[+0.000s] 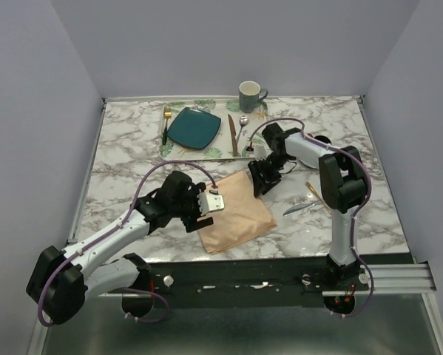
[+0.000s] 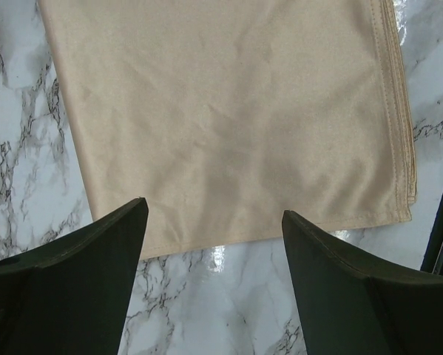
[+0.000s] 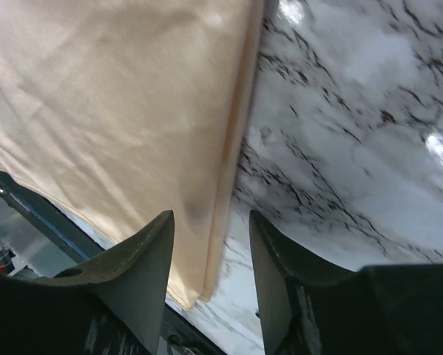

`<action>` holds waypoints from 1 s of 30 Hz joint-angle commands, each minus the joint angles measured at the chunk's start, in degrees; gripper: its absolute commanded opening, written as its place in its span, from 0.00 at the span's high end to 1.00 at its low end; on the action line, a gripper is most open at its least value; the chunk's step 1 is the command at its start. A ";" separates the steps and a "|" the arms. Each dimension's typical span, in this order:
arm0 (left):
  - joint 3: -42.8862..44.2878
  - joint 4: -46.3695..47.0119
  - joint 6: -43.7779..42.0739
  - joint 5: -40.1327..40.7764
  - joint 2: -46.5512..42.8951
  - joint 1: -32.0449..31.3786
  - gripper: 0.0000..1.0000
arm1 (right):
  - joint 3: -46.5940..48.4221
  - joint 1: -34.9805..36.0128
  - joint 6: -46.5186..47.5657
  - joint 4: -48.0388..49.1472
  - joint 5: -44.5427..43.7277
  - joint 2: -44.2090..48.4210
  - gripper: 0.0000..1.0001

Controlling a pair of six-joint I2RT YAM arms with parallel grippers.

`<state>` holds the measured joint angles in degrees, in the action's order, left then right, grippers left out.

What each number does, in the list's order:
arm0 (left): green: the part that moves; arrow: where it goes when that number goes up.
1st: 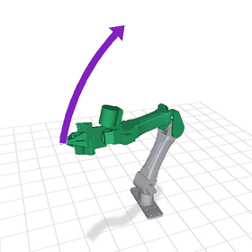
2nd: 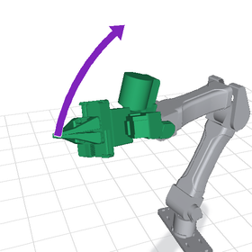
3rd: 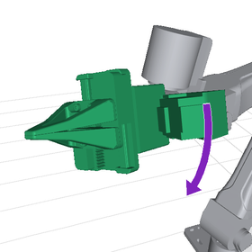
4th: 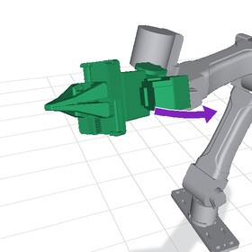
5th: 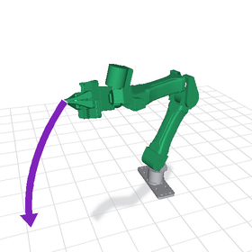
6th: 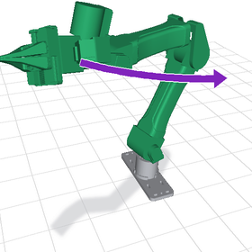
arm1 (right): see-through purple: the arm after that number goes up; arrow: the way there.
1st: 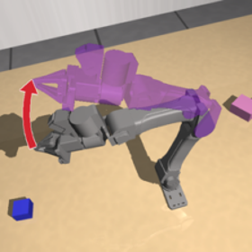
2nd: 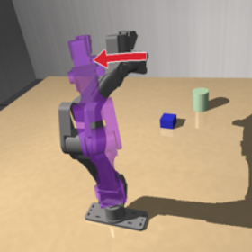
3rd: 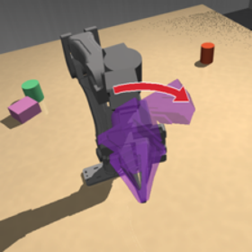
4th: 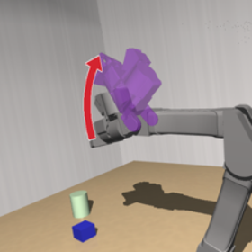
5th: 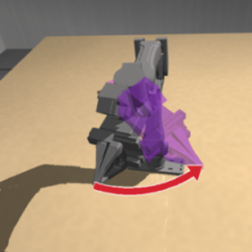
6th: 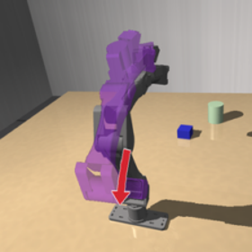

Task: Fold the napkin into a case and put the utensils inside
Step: Smooth out the square-folded napkin at the center of the board, then pick up the top corner of the square folded napkin from the center of the board.

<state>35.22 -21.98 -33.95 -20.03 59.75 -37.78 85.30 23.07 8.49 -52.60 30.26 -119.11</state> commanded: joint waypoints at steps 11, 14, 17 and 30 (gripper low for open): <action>0.55 -14.65 -11.92 -10.11 -2.44 -5.28 0.35 | 3.83 8.92 9.08 3.47 -2.66 -6.84 0.64; -0.32 -18.26 -16.13 -11.08 -2.35 -8.44 0.37 | 4.70 9.01 9.79 3.99 -3.36 -7.36 0.64; -1.73 -20.37 -20.25 -10.29 -2.79 -11.61 0.37 | 5.32 9.10 10.32 4.08 -4.41 -7.63 0.63; -7.97 -10.73 -18.87 -5.11 -6.48 -19.95 0.37 | 6.20 9.01 10.14 4.70 -4.16 -7.45 0.62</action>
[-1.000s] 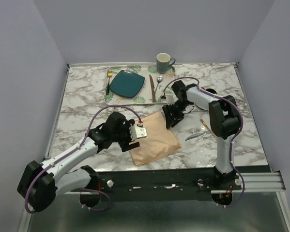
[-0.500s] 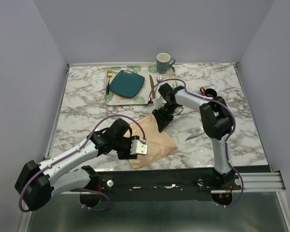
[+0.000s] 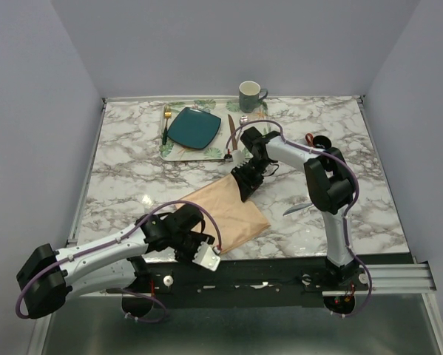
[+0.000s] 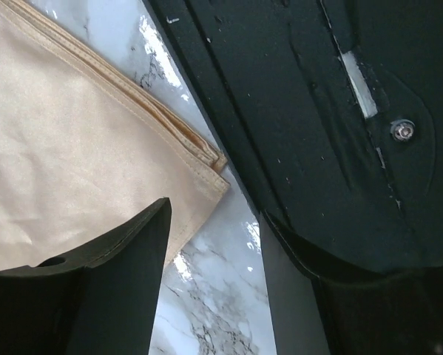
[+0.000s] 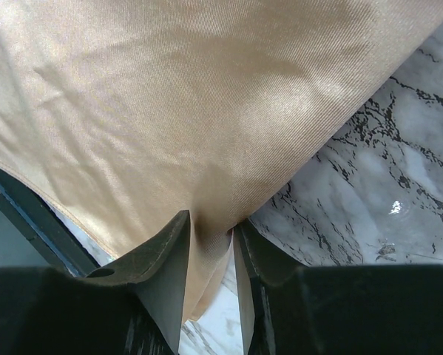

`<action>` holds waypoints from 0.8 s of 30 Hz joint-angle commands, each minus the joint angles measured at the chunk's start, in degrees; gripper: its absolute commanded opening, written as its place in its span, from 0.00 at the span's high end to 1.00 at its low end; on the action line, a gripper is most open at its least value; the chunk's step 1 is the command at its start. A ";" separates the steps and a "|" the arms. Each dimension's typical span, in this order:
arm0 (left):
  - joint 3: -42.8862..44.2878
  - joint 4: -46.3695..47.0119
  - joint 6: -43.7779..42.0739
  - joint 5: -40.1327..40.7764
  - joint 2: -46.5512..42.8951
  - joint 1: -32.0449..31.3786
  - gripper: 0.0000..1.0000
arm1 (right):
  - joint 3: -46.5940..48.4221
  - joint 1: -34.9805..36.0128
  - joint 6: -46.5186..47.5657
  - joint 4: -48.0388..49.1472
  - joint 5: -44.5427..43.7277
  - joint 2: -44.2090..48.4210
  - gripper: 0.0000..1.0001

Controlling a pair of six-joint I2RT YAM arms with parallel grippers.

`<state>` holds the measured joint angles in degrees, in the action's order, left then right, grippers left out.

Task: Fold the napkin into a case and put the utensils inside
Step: Pick up the top corner of the square folded napkin from the center of the board.

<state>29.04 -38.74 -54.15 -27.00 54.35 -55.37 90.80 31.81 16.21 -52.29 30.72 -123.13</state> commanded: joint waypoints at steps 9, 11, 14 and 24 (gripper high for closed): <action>-5.39 11.50 0.54 4.85 -0.56 -7.02 0.45 | 0.78 0.27 1.72 4.13 -4.70 -3.43 0.62; -6.01 12.19 0.45 5.73 -0.64 -7.73 0.45 | 0.87 0.27 1.72 3.95 -4.62 -3.52 0.62; -6.71 12.90 0.45 6.70 -1.00 -8.08 0.47 | 1.13 0.27 1.55 3.78 -4.53 -3.52 0.61; -4.08 11.23 0.80 6.96 -2.49 -8.00 0.73 | 1.22 0.36 2.16 2.64 -4.44 -3.61 0.61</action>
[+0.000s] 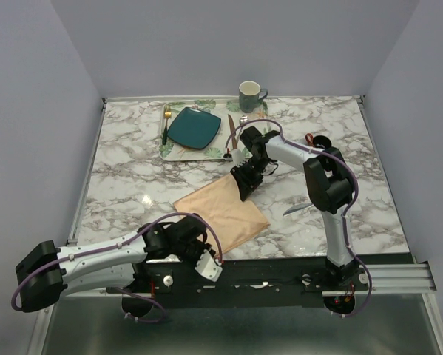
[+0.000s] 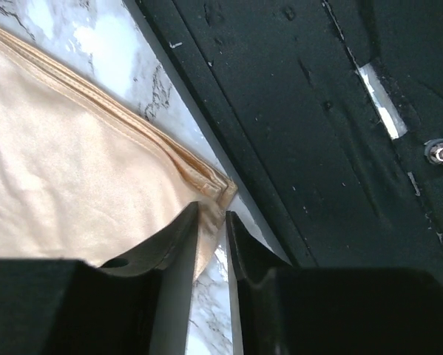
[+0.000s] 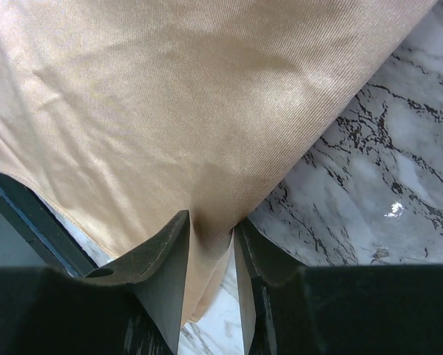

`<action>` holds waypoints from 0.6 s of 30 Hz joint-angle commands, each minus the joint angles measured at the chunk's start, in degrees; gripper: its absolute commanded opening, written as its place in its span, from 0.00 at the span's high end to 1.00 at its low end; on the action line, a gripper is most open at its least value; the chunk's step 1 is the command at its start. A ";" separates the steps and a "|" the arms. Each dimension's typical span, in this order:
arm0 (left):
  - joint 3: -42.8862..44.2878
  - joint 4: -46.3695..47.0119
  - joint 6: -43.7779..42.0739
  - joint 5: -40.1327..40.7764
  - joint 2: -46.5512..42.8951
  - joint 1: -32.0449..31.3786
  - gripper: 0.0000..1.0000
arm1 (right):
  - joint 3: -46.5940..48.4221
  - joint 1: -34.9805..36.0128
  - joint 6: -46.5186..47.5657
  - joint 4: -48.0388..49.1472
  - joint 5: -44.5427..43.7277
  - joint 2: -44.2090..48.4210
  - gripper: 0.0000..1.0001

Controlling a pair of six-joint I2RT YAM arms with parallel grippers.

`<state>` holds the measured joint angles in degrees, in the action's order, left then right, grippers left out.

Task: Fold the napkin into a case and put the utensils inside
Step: Pick up the top corner of the square folded napkin from the center of the board.

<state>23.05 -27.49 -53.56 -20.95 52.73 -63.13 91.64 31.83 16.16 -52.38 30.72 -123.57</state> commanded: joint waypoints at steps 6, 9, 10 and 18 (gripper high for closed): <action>3.23 -1.26 -0.58 0.91 -0.87 -0.24 0.95 | 0.74 0.33 2.29 1.76 -4.00 -3.08 0.59; 3.84 -0.82 0.03 1.35 -0.79 -0.24 1.00 | 1.26 0.33 2.47 1.23 -3.91 -2.82 0.55; 4.28 -0.82 0.12 1.35 -0.87 -0.24 1.00 | 1.79 0.25 2.38 1.05 -4.00 -2.56 0.52; 11.30 -0.20 1.53 -2.68 3.69 8.52 1.00 | 8.20 -2.38 -1.39 -5.17 -2.79 -2.29 0.19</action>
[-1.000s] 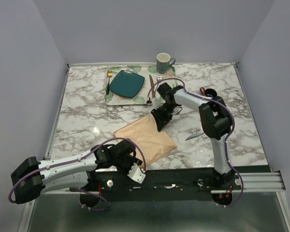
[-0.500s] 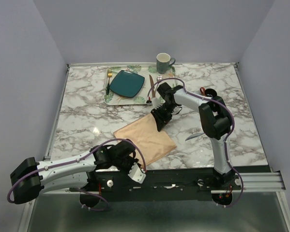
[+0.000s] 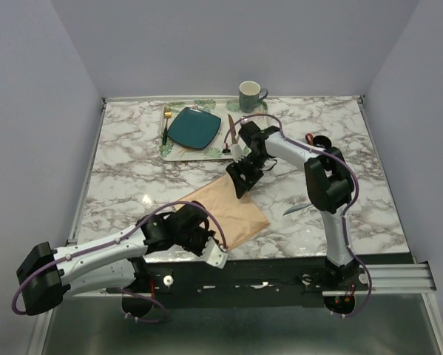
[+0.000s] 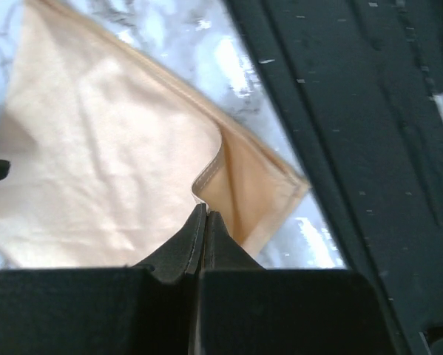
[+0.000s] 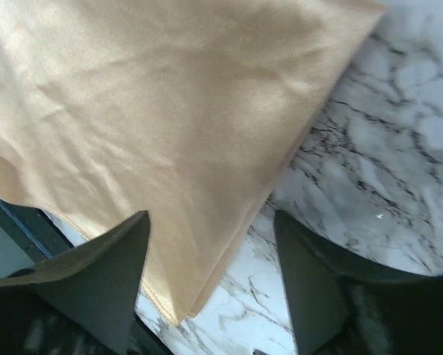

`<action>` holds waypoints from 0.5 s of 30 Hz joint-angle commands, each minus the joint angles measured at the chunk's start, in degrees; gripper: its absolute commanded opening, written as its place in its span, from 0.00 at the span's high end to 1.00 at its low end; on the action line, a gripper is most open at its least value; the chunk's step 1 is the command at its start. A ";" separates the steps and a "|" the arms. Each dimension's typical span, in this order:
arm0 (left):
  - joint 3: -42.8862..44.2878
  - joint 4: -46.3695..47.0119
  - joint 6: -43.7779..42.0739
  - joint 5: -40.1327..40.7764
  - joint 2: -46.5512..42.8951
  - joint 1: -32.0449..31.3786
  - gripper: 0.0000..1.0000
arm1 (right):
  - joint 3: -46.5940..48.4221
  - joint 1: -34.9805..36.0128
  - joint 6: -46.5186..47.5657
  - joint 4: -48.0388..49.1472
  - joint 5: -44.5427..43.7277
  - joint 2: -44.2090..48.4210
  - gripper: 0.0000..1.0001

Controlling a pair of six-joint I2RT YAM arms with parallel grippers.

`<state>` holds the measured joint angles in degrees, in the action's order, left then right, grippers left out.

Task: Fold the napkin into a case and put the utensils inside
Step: Pick up the top corner of the square folded napkin from the center of the board, then square-fold the napkin at the center of the board.

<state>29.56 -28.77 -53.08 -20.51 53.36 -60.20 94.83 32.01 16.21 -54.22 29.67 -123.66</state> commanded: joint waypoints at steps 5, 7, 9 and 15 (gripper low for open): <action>11.03 2.84 1.75 -8.92 12.26 14.14 1.00 | 7.04 -5.46 -2.93 -5.99 1.70 -1.24 0.09; 14.64 3.37 1.40 -10.07 15.44 17.29 1.00 | 6.16 -7.22 -3.81 -6.08 3.63 0.52 0.06; 18.23 4.43 1.05 -11.74 20.10 19.15 1.00 | 5.55 -9.15 -4.25 -6.08 5.65 2.09 0.06; 29.12 6.01 0.52 -14.37 33.19 24.60 1.00 | 2.38 -12.58 -2.15 -5.64 7.59 5.17 0.10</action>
<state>51.57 -24.71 -52.05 -29.58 79.83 -38.46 99.18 21.21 13.13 -58.39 33.39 -122.93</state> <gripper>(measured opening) 0.007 0.933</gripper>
